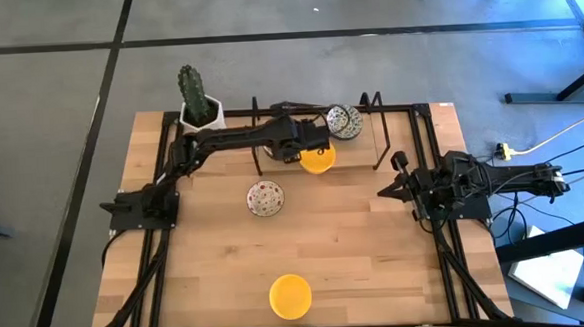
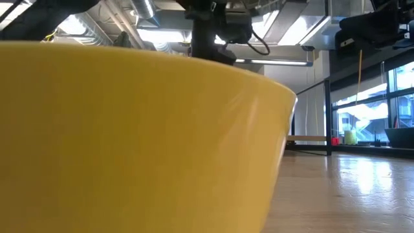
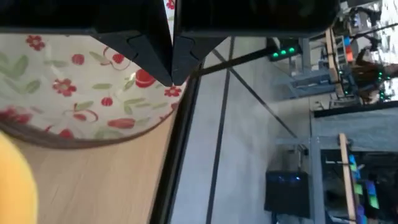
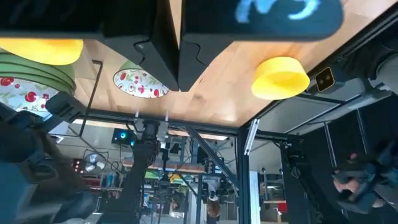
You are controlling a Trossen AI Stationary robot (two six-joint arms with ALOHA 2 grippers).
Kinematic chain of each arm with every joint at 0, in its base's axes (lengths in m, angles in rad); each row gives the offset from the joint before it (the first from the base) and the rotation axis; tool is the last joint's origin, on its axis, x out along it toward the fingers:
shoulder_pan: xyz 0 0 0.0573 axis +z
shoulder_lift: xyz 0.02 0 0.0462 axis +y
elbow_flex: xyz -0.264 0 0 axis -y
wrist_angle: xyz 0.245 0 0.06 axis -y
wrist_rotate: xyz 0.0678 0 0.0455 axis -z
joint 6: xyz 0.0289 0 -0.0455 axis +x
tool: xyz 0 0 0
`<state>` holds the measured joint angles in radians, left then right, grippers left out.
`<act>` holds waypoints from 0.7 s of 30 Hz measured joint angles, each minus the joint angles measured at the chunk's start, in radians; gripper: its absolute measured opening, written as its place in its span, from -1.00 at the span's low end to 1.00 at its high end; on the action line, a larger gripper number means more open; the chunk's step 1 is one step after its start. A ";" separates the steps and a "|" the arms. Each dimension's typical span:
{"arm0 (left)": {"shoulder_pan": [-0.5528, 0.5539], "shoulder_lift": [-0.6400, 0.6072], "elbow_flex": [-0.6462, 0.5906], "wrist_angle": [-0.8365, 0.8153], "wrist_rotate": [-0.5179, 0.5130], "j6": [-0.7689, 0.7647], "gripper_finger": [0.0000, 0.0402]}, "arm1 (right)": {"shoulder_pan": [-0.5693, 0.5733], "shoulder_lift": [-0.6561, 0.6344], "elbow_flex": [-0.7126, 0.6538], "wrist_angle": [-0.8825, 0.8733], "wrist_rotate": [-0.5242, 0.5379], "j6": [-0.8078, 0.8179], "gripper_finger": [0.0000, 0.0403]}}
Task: Pick & Place Mini bowls
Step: Stack the green patterned bowl on the green patterned bowls on the shelf
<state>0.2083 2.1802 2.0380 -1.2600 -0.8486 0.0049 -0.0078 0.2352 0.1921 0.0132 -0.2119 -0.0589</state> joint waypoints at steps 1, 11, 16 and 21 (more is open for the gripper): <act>0.008 -0.002 -0.004 0.000 0.007 0.001 -0.99 | 0.000 0.000 0.000 0.000 0.000 0.000 -0.96; 0.069 -0.008 -0.006 0.008 0.110 0.006 -0.99 | 0.000 0.000 0.000 0.002 0.000 -0.020 -0.96; 0.069 -0.008 -0.006 0.009 0.118 0.016 -0.99 | 0.000 0.000 0.000 0.002 0.000 -0.028 -0.96; 0.073 -0.008 -0.006 0.004 0.155 0.017 -0.99 | 0.000 0.000 0.000 0.002 0.000 -0.028 -0.96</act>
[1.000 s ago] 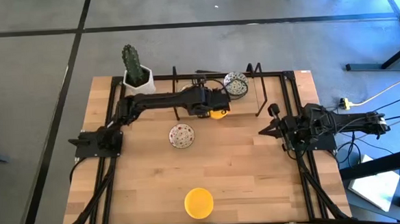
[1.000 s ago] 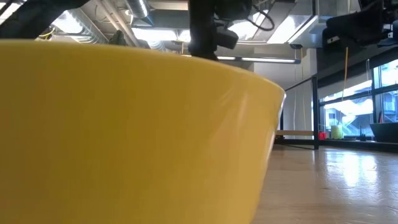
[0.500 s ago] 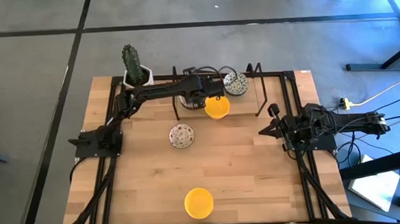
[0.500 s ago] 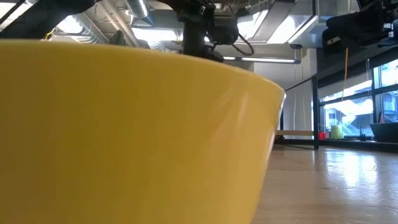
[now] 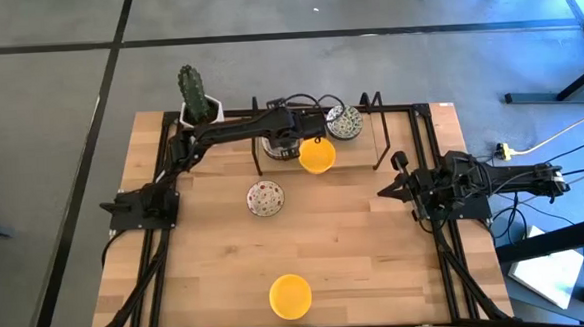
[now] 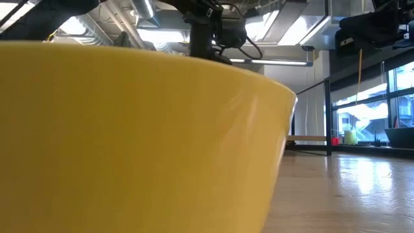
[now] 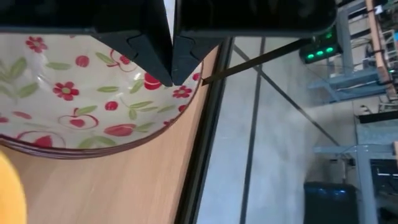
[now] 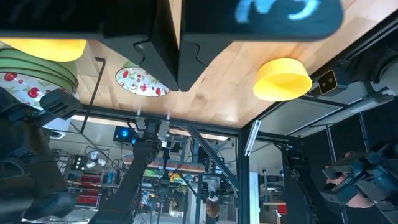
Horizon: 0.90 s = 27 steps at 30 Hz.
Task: Pick & Place Mini bowls
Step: Stack the green patterned bowl on the green patterned bowls on the shelf
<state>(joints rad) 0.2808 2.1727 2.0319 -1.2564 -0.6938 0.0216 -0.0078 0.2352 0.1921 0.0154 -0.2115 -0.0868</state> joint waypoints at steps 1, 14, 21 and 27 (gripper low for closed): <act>0.002 0.000 0.000 0.000 0.006 0.000 -1.00 | 0.000 0.000 0.000 0.000 0.000 0.000 -0.96; 0.011 0.000 -0.028 0.016 0.016 0.000 -0.99 | 0.000 0.000 0.000 0.000 0.000 0.003 -0.96; 0.012 0.001 -0.034 0.018 0.014 0.000 -0.99 | 0.000 0.000 0.000 -0.001 0.000 0.001 -0.96; 0.014 0.001 -0.034 0.018 0.019 0.000 -0.99 | 0.000 0.000 0.000 -0.002 0.000 0.001 -0.96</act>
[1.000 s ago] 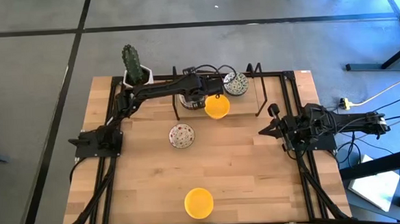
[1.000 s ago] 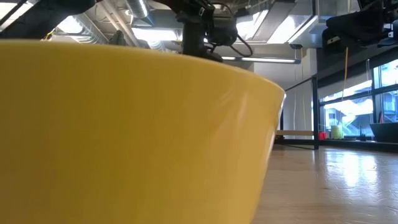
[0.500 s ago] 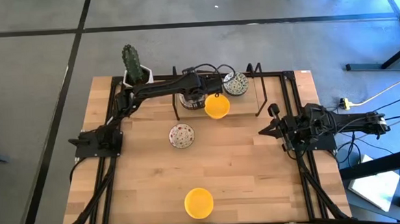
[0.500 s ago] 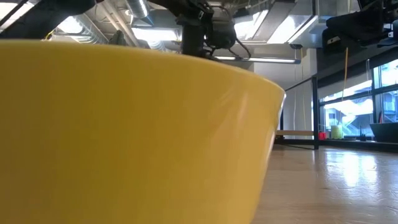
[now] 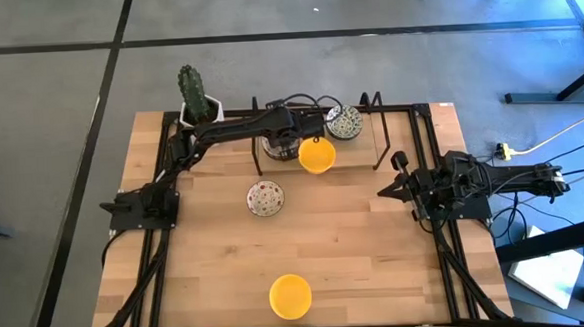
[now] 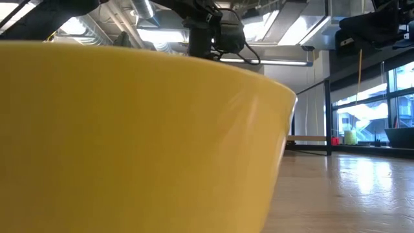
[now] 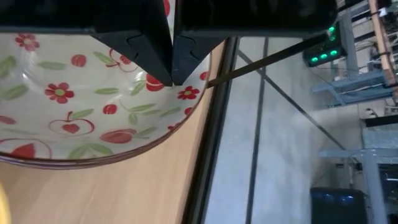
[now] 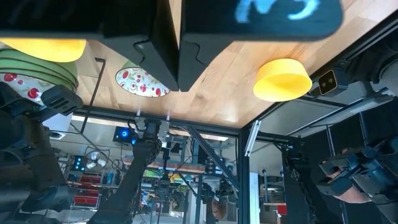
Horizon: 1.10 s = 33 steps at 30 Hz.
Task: Pick & Place Mini bowls
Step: Stack the green patterned bowl on the green patterned bowls on the shelf, then stack the yellow bowl on the yellow bowls on the shelf
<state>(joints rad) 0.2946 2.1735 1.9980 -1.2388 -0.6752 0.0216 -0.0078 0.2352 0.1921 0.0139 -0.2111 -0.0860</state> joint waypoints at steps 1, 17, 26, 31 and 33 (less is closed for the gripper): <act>0.002 0.000 0.000 0.000 0.012 0.000 -0.99 | 0.000 0.000 0.000 0.000 0.000 0.000 -0.96; 0.026 0.000 0.000 0.002 0.084 -0.003 -0.99 | 0.000 0.000 0.000 -0.004 0.000 0.002 -0.96; -0.009 -0.081 0.000 0.001 0.061 0.034 -0.99 | 0.000 0.000 0.000 -0.009 0.000 0.000 -0.96; -0.077 -0.208 -0.009 -0.027 0.110 0.004 -0.99 | 0.000 0.000 0.000 -0.024 -0.001 0.003 -0.96; -0.123 -0.262 -0.061 -0.001 0.105 -0.023 -0.99 | 0.000 0.000 0.000 -0.031 0.000 0.003 -0.96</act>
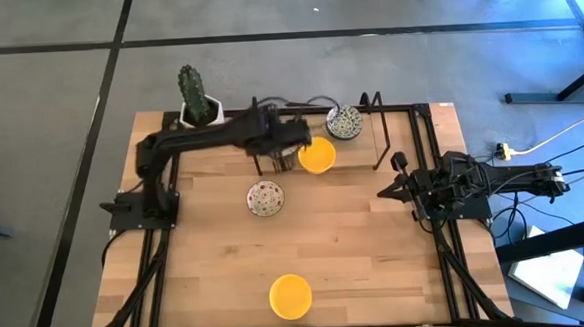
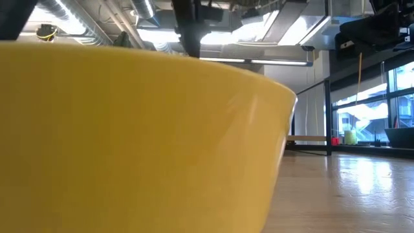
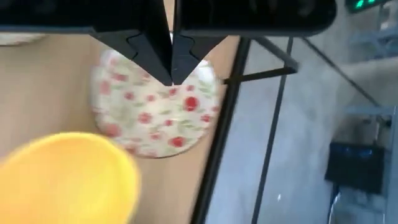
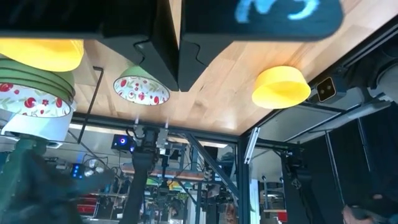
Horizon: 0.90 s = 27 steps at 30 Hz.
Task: Pick & Place Mini bowls
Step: Stack the yellow bowl on the yellow bowls on the shelf
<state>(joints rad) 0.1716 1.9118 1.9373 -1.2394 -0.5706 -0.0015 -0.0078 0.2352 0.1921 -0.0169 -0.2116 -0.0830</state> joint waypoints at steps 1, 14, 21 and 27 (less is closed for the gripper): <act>-0.022 -0.021 -0.031 0.020 -0.003 -0.012 -0.99 | 0.000 0.000 0.000 -0.001 0.000 0.000 -0.96; -0.084 -0.061 -0.364 0.266 -0.045 -0.018 -0.99 | 0.000 0.000 0.000 0.004 -0.001 0.041 -0.96; -0.034 -0.056 -0.365 0.286 0.000 -0.011 -0.99 | 0.000 0.000 0.000 0.004 0.000 0.050 -0.96; -0.075 -0.117 -0.366 0.293 0.007 0.021 -0.99 | 0.000 0.000 0.000 -0.015 -0.001 0.050 -0.96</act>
<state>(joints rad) 0.0969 1.7951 1.5715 -0.9465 -0.5635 0.0195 -0.0078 0.2348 0.1921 -0.0315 -0.2122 -0.0326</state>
